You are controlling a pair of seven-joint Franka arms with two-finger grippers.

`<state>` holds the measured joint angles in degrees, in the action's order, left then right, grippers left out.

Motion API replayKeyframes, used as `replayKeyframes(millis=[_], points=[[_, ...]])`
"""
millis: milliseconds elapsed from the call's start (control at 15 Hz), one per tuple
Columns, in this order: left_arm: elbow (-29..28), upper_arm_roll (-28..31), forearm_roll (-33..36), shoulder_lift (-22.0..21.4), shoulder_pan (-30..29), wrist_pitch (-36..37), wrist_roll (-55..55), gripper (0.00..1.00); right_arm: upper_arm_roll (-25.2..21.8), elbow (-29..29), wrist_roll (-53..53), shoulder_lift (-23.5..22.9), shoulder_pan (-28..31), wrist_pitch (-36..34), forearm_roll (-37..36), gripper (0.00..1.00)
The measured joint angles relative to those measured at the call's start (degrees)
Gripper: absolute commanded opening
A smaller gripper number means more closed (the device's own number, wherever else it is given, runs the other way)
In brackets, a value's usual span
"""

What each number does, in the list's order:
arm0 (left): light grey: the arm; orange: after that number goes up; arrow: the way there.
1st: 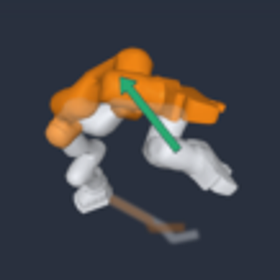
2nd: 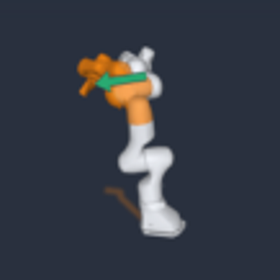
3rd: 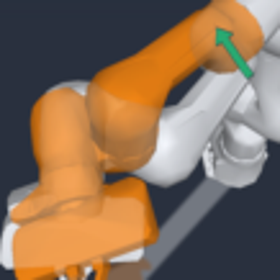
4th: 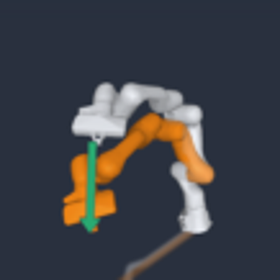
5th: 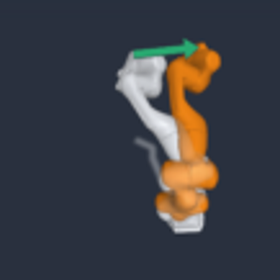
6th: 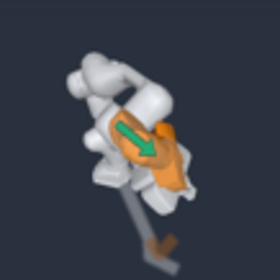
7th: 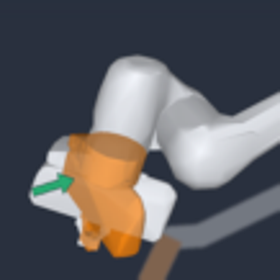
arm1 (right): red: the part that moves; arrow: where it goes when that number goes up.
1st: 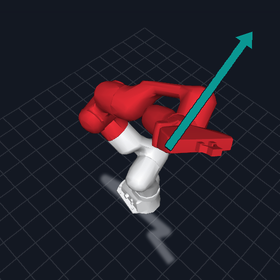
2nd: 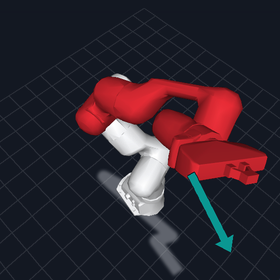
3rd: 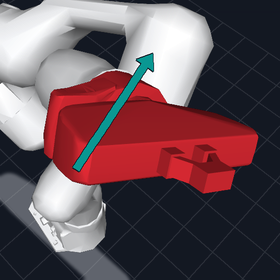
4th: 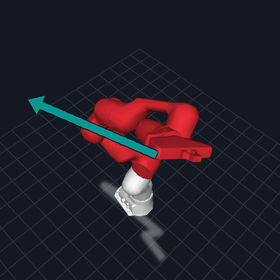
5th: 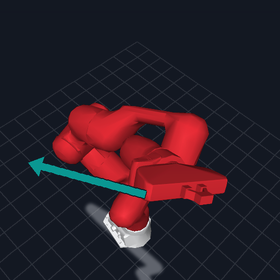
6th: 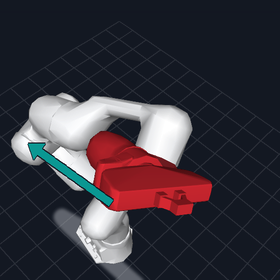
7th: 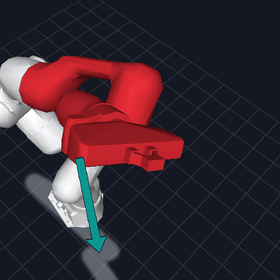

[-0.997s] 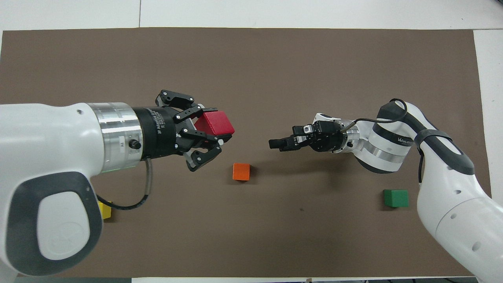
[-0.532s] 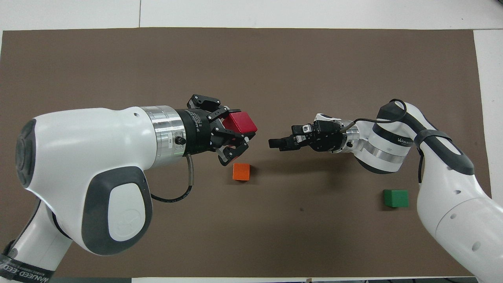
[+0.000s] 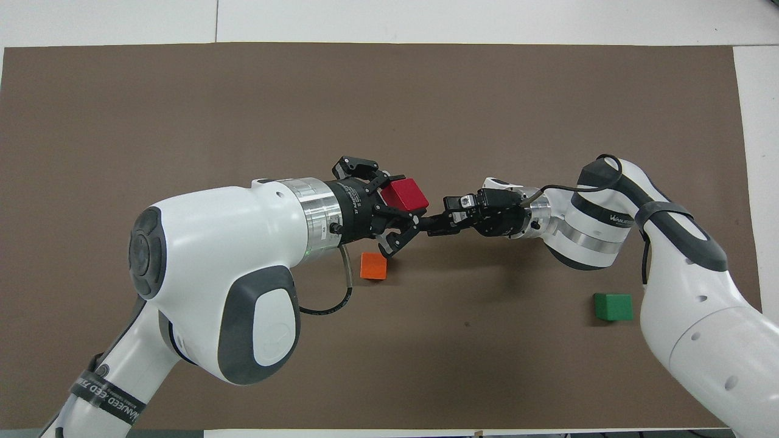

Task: Transfer red block to right arm and stack on blue block
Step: 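Close the right gripper on the red cube held by the left gripper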

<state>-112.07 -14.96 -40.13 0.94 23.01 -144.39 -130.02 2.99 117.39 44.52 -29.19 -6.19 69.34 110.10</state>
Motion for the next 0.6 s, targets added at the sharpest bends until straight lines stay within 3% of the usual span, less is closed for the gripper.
replayKeyframes(millis=[266,598], points=[[0.0,-0.1,0.0,2.0,2.4,-4.9,1.5,0.00,0.0,0.0,0.0,0.0,-0.3,0.9,0.0,1.00],[-0.2,0.0,0.0,2.8,3.7,-5.5,5.7,0.00,0.0,0.0,0.0,0.0,-0.6,1.9,0.0,1.00]])
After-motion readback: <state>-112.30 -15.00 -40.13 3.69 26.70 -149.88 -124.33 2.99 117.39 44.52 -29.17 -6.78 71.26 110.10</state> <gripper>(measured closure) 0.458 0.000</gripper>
